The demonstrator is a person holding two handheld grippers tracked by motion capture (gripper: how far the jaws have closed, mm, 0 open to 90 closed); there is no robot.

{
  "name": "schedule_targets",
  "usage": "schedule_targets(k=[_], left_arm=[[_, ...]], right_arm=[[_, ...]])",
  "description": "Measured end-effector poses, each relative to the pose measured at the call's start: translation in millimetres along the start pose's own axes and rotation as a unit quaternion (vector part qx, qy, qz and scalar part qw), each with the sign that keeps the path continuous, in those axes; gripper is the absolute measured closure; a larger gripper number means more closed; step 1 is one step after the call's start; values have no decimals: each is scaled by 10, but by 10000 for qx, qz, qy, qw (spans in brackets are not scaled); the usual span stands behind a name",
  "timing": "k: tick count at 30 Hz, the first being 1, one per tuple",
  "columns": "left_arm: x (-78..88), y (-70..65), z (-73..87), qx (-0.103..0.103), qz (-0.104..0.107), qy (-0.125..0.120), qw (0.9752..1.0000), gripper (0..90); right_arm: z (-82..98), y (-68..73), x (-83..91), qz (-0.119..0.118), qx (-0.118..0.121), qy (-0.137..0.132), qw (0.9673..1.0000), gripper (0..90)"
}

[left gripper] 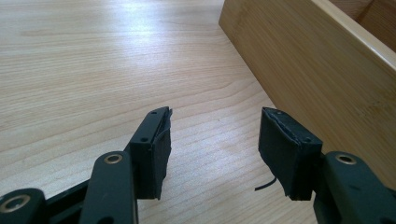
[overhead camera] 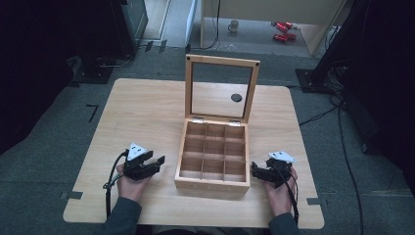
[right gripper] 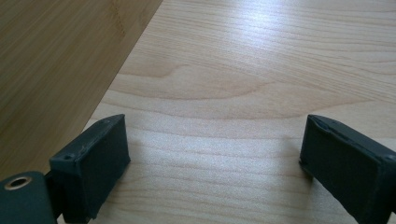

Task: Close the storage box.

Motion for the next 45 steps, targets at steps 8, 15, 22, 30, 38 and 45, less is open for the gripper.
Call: schedule_targets(k=[8,15,22,30,38,45], left_arm=[[11,18,-20,21,-26,-37,10000,443],[9,0,-50,-22,1,-31,10000,439],[28,-14,-92,56,88,-62,9999,441],[64,-122,-245,-212,207,-200,9994,440],[112,-149,-432,-190,250,-444,9985,435],[106,-220,-612,-321,293,-518,9977,423]], right_arm=[[-7,7,-4,-10,8,-11,10000,85],[-14,12,36,-131,82,71,9999,187],[-154,35,177,-377,-15,-162,9992,256],[-387,94,304,-478,172,-358,9981,287],[-637,176,410,-596,353,-524,9962,320],[-861,221,479,-644,461,-707,9943,315]])
Point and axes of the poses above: each handheld gripper's, and its own axes: x roughly backward along the jaws, z roughly out of its underside, y roughly to its left, the point moved 8 cm from there along -x, roughly forward along the jaws
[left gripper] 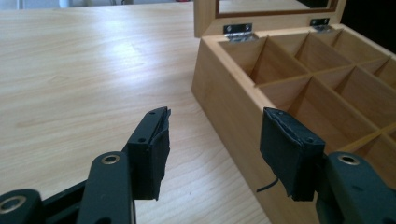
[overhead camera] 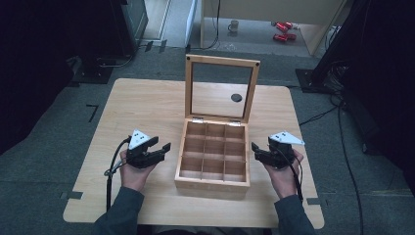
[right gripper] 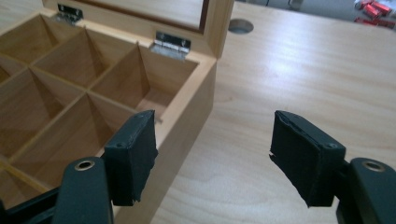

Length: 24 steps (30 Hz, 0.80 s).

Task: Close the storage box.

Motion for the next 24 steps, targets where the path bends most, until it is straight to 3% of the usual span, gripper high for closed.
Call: schedule_targets(k=[13,24], left_arm=[[-68,29,-273,-138,-61,-64,9999,422],[-153,46,-441,-176,1,-99,9998,435]], right_arm=[[-294,47,-38,74,256,-128,9996,311],[-483,37,-113,71,268,-193,9994,310]])
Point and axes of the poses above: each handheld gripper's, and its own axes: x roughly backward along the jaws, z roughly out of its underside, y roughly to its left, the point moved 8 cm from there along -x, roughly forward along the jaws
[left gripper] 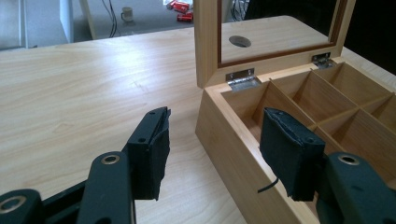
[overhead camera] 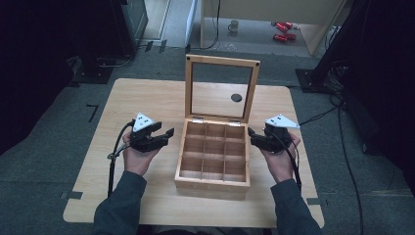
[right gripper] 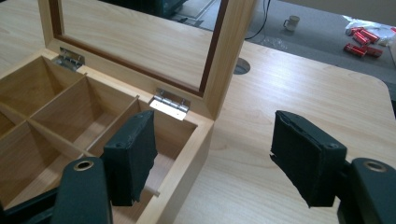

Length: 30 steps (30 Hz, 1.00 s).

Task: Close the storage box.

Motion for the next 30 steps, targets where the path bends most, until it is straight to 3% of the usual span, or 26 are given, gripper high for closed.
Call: schedule_targets(k=[19,30], left_arm=[[-267,60,-260,-166,-62,107,9998,425],[-420,131,-365,-92,-139,161,9997,417]], right_arm=[[-313,-27,-214,-148,105,-163,9997,346],[-515,-71,-320,-152,45,-269,9995,353]])
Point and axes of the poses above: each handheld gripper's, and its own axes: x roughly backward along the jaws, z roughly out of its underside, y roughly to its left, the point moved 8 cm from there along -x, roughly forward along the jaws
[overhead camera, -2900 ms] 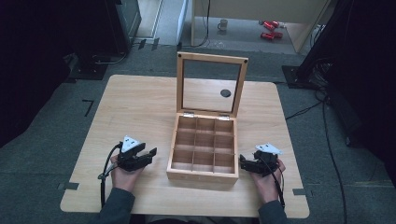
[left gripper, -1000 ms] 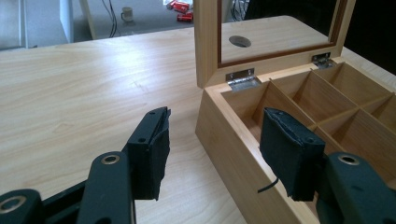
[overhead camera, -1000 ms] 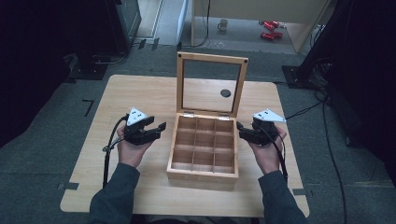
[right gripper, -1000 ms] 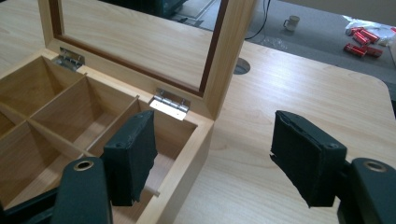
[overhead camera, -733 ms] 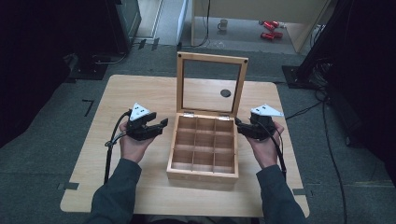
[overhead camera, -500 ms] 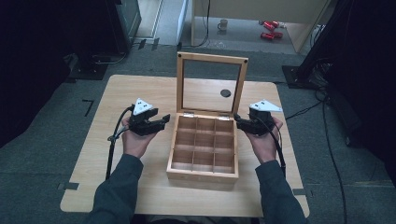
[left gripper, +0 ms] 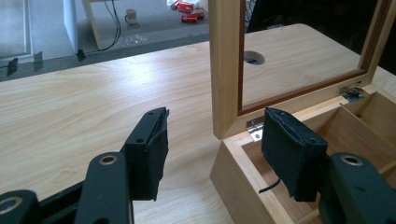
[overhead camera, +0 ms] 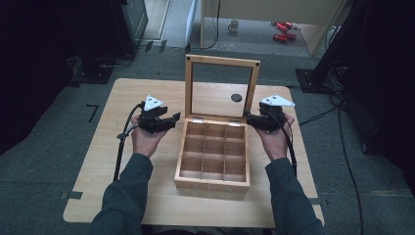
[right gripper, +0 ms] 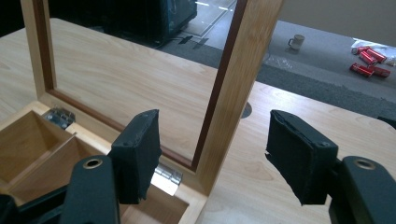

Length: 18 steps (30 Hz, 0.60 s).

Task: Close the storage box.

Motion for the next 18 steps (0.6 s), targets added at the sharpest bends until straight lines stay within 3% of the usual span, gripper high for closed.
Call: schedule_targets(k=[8,15,18], left_arm=[[-62,-73,-210,-98,3,-16,10000,421],[-125,-128,-296,-170,-38,51,9998,426],[-141,-125,-302,-178,-71,99,9998,426]], right_arm=[[-156,-70,-160,-53,-58,54,10000,404],[-218,-80,-280,-185,-94,83,9998,431],[-268,-84,-291,-106,-35,10,9999,438]])
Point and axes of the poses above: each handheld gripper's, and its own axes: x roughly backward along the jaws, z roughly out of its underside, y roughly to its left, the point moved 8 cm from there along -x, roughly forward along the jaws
